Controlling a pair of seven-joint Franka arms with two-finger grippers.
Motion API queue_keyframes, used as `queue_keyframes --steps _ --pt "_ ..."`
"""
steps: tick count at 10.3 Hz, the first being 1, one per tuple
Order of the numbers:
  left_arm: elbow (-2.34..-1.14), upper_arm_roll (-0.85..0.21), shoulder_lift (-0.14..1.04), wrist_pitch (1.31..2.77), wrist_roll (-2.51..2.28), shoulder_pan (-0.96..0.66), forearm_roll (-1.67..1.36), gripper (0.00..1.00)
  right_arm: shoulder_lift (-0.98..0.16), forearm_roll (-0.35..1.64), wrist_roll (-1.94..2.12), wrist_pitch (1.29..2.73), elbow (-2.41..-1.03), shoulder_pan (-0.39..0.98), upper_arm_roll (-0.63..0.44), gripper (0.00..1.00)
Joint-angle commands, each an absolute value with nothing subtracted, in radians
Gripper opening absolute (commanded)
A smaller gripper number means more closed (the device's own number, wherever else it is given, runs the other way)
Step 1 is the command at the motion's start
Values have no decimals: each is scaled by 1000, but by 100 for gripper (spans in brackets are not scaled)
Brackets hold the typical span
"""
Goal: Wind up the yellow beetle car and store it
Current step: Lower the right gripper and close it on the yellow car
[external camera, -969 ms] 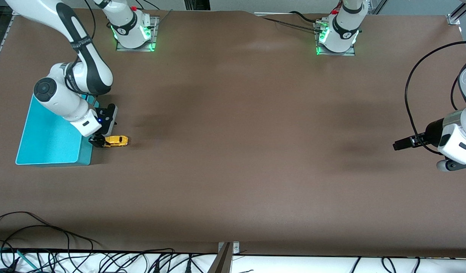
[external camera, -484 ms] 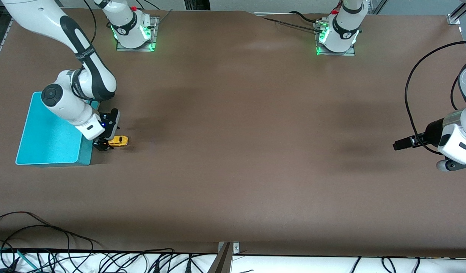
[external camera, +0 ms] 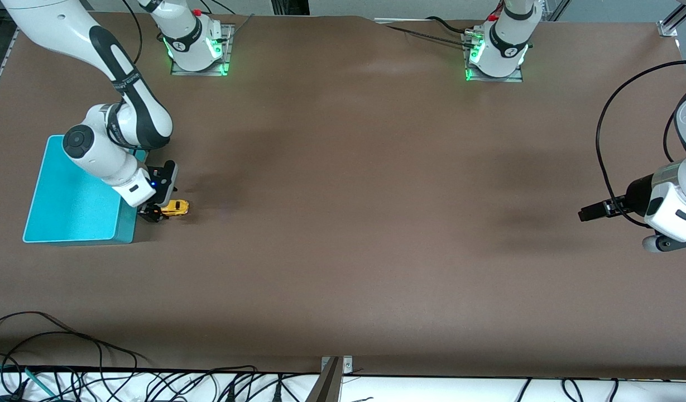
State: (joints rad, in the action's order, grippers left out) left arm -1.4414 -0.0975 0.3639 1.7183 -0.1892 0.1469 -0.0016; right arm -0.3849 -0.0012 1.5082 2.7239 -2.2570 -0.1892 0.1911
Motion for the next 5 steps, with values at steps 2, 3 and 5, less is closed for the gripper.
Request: queue_keyframes --steps 2,3,5 --pt "-1440 -101 354 1704 -173 150 17 100 -399 -2 1529 2740 -2252 -202 201 58" --pt "-1440 -101 354 1704 -172 149 17 100 -400 -2 1529 2740 -2250 -202 201 49" --pt "-1440 -101 354 1704 -172 150 17 100 -399 -6 1531 2741 -2250 -202 201 26"
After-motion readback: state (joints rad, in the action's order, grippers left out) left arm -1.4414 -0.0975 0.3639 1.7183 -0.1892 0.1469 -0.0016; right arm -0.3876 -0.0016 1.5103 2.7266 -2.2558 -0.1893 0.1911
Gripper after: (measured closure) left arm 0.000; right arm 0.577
